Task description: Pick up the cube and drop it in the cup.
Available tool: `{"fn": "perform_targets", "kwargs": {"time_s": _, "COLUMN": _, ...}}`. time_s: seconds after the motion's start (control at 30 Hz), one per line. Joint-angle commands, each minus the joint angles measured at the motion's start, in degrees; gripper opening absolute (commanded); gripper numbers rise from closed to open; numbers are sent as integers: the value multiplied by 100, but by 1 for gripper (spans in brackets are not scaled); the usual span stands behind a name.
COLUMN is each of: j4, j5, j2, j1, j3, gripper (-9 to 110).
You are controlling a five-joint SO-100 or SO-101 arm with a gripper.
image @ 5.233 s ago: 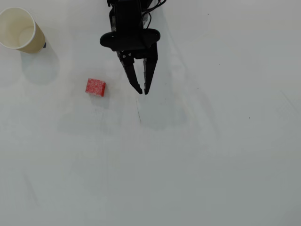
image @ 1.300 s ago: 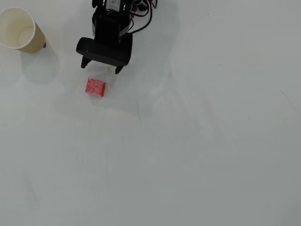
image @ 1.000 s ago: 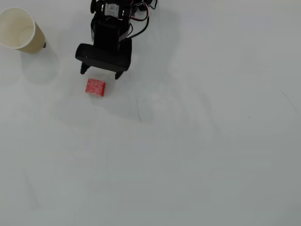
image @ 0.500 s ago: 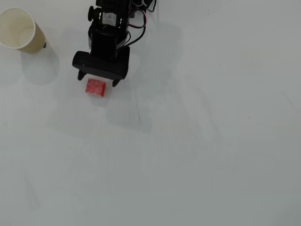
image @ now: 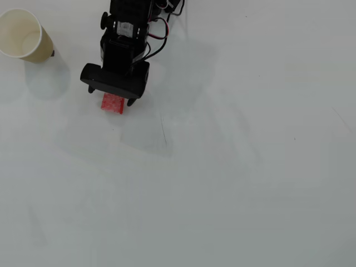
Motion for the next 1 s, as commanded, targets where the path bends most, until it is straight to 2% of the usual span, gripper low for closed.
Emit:
{"fn": "perform_targets", "kwargs": {"time_s": 0.0, "j4": -211, "j5": 35, "j2": -9, "j1": 53, "j3": -729, "gripper": 36}}
{"fn": "perform_targets", "kwargs": {"time_s": 0.37, "j4": -694, "j5": 9, "j2": -563, "j1": 44, "j3": -809, "gripper": 36}}
{"fn": "perform_targets", "kwargs": {"time_s": 0.97, "j4": -835, "j5": 0, "j2": -1239, "j1": 53, "j3": -1327, "gripper": 36}}
